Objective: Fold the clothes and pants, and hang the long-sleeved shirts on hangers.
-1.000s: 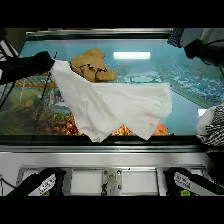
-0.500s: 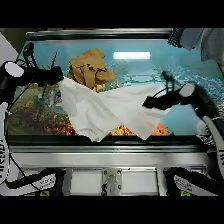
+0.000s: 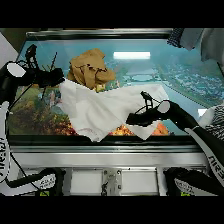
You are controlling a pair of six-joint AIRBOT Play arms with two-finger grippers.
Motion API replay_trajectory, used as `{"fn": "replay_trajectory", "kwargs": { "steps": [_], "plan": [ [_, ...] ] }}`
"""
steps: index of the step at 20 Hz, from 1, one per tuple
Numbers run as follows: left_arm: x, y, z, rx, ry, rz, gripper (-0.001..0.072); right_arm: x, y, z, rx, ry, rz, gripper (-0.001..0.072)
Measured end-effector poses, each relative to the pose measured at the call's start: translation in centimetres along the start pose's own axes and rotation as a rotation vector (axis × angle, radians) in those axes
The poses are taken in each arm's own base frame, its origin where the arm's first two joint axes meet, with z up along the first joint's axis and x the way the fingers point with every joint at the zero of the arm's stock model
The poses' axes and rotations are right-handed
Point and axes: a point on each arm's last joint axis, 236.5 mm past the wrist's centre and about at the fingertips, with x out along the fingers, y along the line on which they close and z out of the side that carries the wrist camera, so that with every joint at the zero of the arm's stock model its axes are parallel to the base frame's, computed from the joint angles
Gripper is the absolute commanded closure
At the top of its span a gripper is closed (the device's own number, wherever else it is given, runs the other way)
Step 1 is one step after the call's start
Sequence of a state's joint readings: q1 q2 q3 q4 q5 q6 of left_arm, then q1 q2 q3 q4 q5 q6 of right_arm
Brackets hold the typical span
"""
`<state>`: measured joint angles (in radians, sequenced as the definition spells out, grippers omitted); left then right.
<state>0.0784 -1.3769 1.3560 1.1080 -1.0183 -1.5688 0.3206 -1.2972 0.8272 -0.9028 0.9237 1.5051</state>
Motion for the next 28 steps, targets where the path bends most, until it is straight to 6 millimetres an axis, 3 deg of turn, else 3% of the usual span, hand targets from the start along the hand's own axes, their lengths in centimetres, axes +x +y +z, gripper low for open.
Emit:
{"fn": "replay_trajectory", "kwargs": {
  "steps": [4, 7, 8, 9, 10, 12, 15, 17, 22, 25, 26, 27, 28],
  "plan": [
    [0.0, 0.0, 0.0, 0.003, 0.0, 0.0, 0.069, 3.8, 4.1, -1.1, 0.069, 0.012, 0.093, 0.012],
    [0.0, 0.0, 0.0, 0.003, 0.001, 0.0, 0.069, 6.4, 6.1, -1.5, 0.137, 0.009, 0.142, 0.0133],
    [0.0, 0.0, -0.1, 0.003, 0.003, 0.0, 0.069, 7.0, 6.4, -1.4, 0.151, 0.001, 0.149, 0.0269],
    [0.0, 0.0, -0.1, 0.003, 0.003, 0.0, 0.069, 7.4, 6.5, -1.2, 0.16, -0.009, 0.152, 0.0528],
    [0.0, 0.0, -0.1, 0.003, 0.005, 0.0, 0.069, 7.6, 6.5, -0.8, 0.164, -0.026, 0.155, 0.0691],
    [-0.4, 0.0, -0.4, 0.017, 0.015, 0.001, 0.069, 7.1, 6.1, 0.5, 0.154, -0.064, 0.164, 0.0696],
    [-2.8, 0.1, -0.8, 0.036, 0.021, 0.003, 0.069, 3.4, 4.4, 4.1, 0.115, -0.131, 0.173, 0.0696],
    [-5.4, -0.2, -2.1, 0.049, 0.023, 0.001, 0.069, -1.0, 2.5, 6.6, 0.038, -0.161, 0.136, 0.0696],
    [-9.3, -3.3, -9.5, 0.104, 0.07, -0.045, 0.069, -12.4, -2.3, 12.2, -0.126, -0.265, -0.074, 0.0696],
    [-9.1, -5.6, -13.9, 0.147, 0.103, -0.085, 0.069, -15.7, -2.6, 14.1, -0.173, -0.318, -0.138, 0.068],
    [-8.8, -5.8, -14.4, 0.162, 0.096, -0.083, 0.069, -16.0, -2.4, 14.3, -0.187, -0.32, -0.146, 0.0594],
    [-8.4, -5.7, -14.3, 0.17, 0.076, -0.067, 0.069, -15.8, -2.1, 14.4, -0.198, -0.316, -0.15, 0.04],
    [-8.0, -5.3, -13.7, 0.173, 0.051, -0.045, 0.069, -15.6, -1.6, 14.3, -0.214, -0.306, -0.152, 0.0324]
  ]
}}
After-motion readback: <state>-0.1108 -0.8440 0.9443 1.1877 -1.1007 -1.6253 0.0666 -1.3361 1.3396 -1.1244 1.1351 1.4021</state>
